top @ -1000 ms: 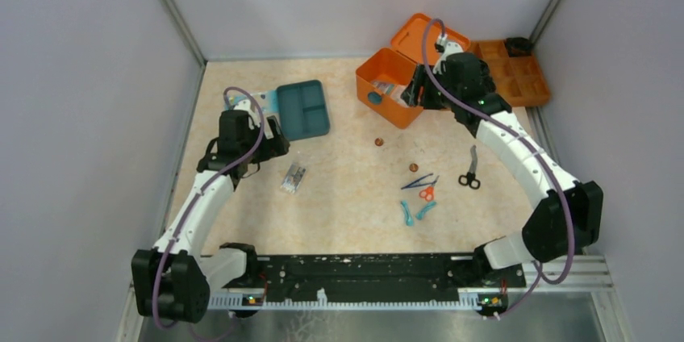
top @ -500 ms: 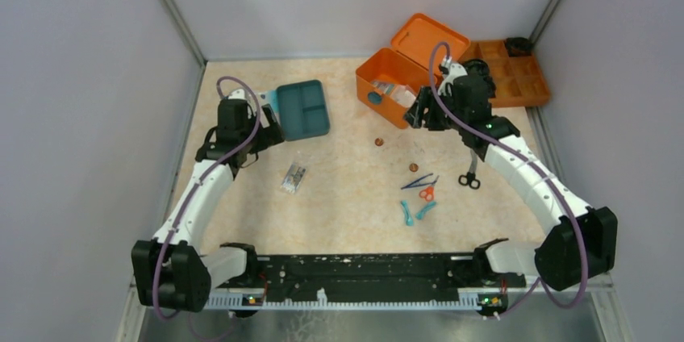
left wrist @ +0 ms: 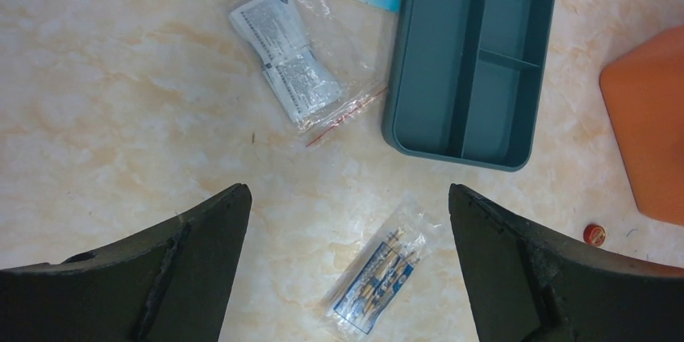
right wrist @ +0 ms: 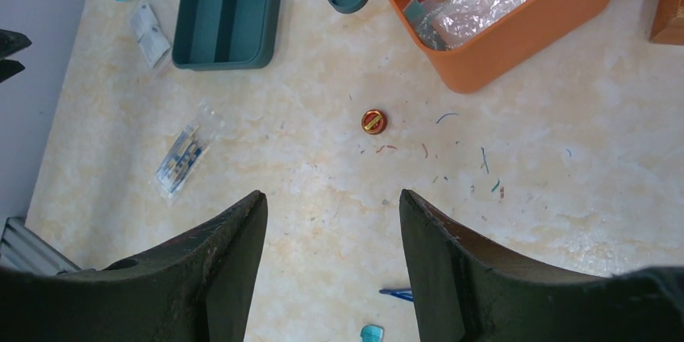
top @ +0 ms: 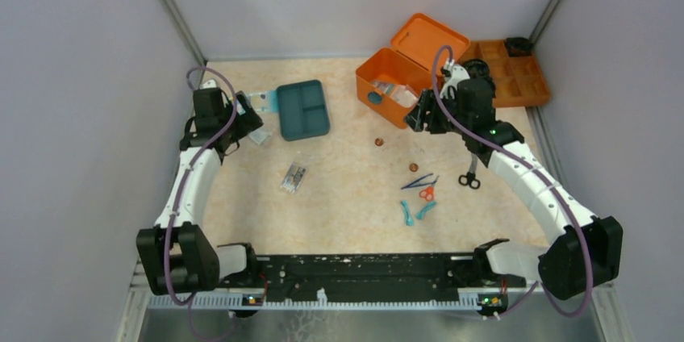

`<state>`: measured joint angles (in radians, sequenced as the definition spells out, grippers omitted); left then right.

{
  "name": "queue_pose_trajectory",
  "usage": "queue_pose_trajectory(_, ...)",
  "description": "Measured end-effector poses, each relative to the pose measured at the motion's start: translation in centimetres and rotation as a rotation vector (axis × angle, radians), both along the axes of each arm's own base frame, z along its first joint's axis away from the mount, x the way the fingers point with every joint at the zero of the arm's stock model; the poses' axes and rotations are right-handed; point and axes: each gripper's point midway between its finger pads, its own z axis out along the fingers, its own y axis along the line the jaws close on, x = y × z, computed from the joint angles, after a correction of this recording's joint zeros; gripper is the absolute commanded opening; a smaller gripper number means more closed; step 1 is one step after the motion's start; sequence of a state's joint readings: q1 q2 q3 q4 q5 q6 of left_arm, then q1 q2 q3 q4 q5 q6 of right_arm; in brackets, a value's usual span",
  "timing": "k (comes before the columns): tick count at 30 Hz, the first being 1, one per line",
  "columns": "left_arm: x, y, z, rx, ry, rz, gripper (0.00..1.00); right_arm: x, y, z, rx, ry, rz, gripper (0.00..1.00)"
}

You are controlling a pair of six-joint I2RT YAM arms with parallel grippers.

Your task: Organize the medicine kit

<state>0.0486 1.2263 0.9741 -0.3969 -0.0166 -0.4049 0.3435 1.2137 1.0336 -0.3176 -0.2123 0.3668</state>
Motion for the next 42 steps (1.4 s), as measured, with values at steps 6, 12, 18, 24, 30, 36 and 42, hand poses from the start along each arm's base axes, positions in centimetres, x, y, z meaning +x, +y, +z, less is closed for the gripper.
queue_pose_trajectory(6,1.1,0.7,-1.0,-0.027,0.028,0.012,0.99,-0.1,0.1,-0.1,0.004,0.001,0.006,0.62)
queue_pose_trajectory(12,3.3,1.0,-1.8,-0.050,0.039,0.038,0.99,-0.5,0.5,-0.8,0.015,0.020,0.030,0.62)
queue_pose_trajectory(18,6.7,3.1,-2.5,-0.041,0.027,0.143,0.99,-1.1,0.8,-1.8,0.028,0.049,0.050,0.62)
queue_pose_trajectory(24,8.9,7.5,-5.2,-0.015,0.055,0.266,0.99,-1.4,1.1,-1.7,0.041,0.058,0.063,0.62)
queue_pose_trajectory(30,11.1,10.5,-8.3,-0.001,0.073,0.281,0.99,-1.6,1.3,-1.7,0.051,0.062,0.077,0.62)
queue_pose_trajectory(36,13.0,12.2,-10.5,-0.031,0.068,0.249,0.96,-1.6,1.4,-1.7,0.054,0.063,0.083,0.62)
queue_pose_trajectory(42,13.3,14.7,-13.2,-0.085,0.082,0.222,0.94,-1.7,1.5,-1.8,0.057,0.071,0.089,0.62)
